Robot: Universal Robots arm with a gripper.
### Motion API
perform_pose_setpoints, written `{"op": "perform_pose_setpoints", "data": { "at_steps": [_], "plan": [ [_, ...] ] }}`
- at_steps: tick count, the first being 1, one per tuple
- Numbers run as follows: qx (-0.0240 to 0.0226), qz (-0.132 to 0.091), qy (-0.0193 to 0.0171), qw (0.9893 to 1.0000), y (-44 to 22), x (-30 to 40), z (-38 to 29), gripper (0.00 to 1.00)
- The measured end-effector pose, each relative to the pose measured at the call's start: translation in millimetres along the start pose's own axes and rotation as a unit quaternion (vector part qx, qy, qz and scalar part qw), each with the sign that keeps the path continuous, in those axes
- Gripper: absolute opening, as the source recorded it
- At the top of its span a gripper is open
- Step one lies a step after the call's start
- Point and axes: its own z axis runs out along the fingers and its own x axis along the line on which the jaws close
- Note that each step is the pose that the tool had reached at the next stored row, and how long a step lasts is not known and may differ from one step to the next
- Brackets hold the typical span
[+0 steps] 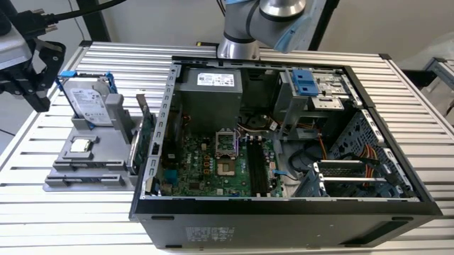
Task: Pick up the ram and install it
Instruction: 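Reach for the ram, then pick up the ram and move it above insertion slot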
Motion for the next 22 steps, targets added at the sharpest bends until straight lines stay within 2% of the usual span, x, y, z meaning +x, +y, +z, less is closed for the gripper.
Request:
{"op": "perform_pose_setpoints", "data": {
  "at_steps": [3, 7, 12, 17, 22],
  "plan": [
    [-0.0002, -0.017, 0.0008, 0.9998, 0.0, 0.0, 0.0, 0.0],
    [-0.0005, -0.042, 0.0018, 0.9991, 0.0, 0.0, 0.0, 0.0],
    [-0.0008, -0.071, 0.0031, 0.9974, 0.0, 0.0, 0.0, 0.0],
    [-0.0013, -0.103, 0.0045, 0.9946, 0.0, 0.0, 0.0, 0.0],
    [-0.0018, -0.137, 0.0059, 0.9906, 0.0, 0.0, 0.0, 0.0]
  ]
}}
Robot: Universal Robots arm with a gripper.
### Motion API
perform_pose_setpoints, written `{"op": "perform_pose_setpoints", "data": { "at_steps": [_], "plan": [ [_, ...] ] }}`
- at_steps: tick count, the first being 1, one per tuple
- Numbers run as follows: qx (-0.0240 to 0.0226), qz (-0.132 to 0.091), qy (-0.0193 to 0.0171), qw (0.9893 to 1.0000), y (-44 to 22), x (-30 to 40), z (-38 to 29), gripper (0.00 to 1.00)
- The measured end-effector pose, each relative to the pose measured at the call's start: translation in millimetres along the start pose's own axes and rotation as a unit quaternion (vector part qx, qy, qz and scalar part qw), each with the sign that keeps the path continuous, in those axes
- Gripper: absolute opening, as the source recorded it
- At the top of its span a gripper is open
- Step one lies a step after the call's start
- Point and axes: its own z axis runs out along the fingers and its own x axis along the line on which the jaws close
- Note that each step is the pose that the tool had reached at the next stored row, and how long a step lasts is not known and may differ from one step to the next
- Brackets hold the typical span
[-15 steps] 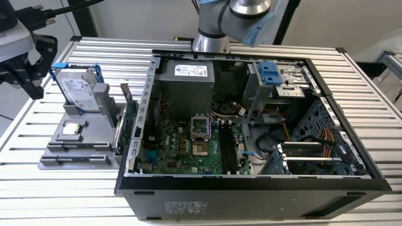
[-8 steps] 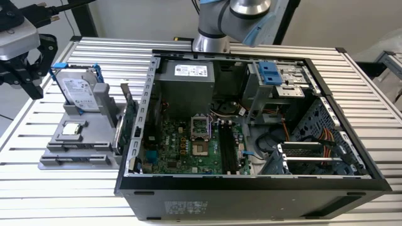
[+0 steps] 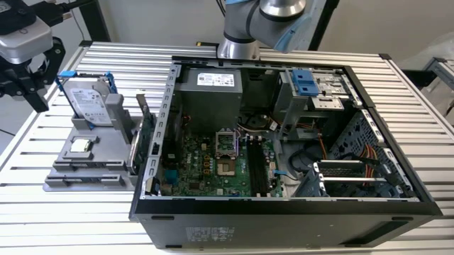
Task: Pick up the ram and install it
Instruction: 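Pick up the ram and move it above insertion slot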
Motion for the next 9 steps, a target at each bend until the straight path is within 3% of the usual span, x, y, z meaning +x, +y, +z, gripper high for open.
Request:
{"op": "perform_pose_setpoints", "data": {
  "at_steps": [4, 9],
  "plan": [
    [-0.0004, -0.026, 0.0011, 0.9997, 0.0, 0.0, 0.0, 0.0],
    [-0.0008, -0.058, 0.0025, 0.9983, 0.0, 0.0, 0.0, 0.0]
  ]
}}
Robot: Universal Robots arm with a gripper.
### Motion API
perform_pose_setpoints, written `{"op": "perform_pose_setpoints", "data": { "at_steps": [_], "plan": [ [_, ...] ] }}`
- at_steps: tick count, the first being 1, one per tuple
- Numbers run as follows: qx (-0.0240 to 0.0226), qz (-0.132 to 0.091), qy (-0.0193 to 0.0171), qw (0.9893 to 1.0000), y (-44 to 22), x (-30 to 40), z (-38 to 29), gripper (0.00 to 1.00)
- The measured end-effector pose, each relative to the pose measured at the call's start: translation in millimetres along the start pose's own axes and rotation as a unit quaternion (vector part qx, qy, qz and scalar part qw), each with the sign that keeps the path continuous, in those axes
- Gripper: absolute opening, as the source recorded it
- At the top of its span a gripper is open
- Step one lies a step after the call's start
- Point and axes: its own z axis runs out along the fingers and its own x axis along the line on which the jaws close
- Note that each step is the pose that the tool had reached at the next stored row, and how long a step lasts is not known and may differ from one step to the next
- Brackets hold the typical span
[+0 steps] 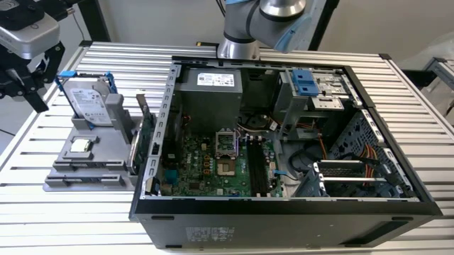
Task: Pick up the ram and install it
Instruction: 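Pick up the ram and move it above insertion slot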
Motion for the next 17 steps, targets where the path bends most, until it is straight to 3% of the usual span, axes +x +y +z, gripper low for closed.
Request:
{"op": "perform_pose_setpoints", "data": {
  "at_steps": [8, 13, 17],
  "plan": [
    [-0.0006, -0.05, 0.0022, 0.9987, 0.0, 0.0, 0.0, 0.0],
    [-0.0008, -0.08, 0.0036, 0.9968, 0.0, 0.0, 0.0, 0.0],
    [-0.001, -0.104, 0.0048, 0.9945, 0.0, 0.0, 0.0, 0.0]
  ]
}}
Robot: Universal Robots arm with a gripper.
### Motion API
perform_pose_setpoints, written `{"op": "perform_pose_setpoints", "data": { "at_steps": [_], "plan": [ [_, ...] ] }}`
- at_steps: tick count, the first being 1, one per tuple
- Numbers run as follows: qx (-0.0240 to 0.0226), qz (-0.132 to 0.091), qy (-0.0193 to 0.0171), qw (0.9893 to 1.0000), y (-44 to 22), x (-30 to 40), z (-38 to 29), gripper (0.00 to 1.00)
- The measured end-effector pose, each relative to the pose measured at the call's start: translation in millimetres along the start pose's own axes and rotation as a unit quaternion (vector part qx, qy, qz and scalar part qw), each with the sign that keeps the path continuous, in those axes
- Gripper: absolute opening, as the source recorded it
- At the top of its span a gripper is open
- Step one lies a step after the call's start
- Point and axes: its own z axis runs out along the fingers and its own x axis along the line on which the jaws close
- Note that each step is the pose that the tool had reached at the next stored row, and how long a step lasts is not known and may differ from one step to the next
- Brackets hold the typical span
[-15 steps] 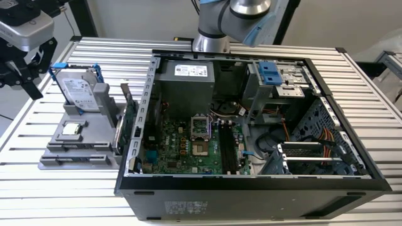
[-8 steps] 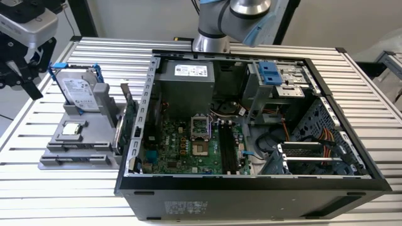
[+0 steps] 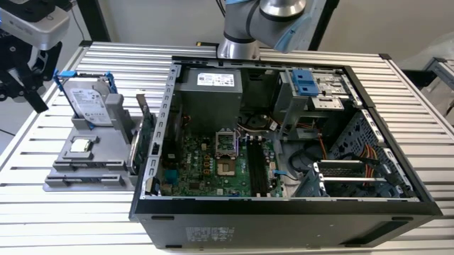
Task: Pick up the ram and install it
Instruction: 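Pick up the ram and move it above insertion slot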
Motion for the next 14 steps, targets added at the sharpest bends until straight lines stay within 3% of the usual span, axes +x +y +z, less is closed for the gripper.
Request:
{"op": "perform_pose_setpoints", "data": {
  "at_steps": [7, 14],
  "plan": [
    [-0.0002, -0.04, 0.0021, 0.9992, 0.0, 0.0, 0.0, 0.0],
    [-0.0004, -0.079, 0.004, 0.9969, -0.1, 0.0, 0.0, 0.0]
  ]
}}
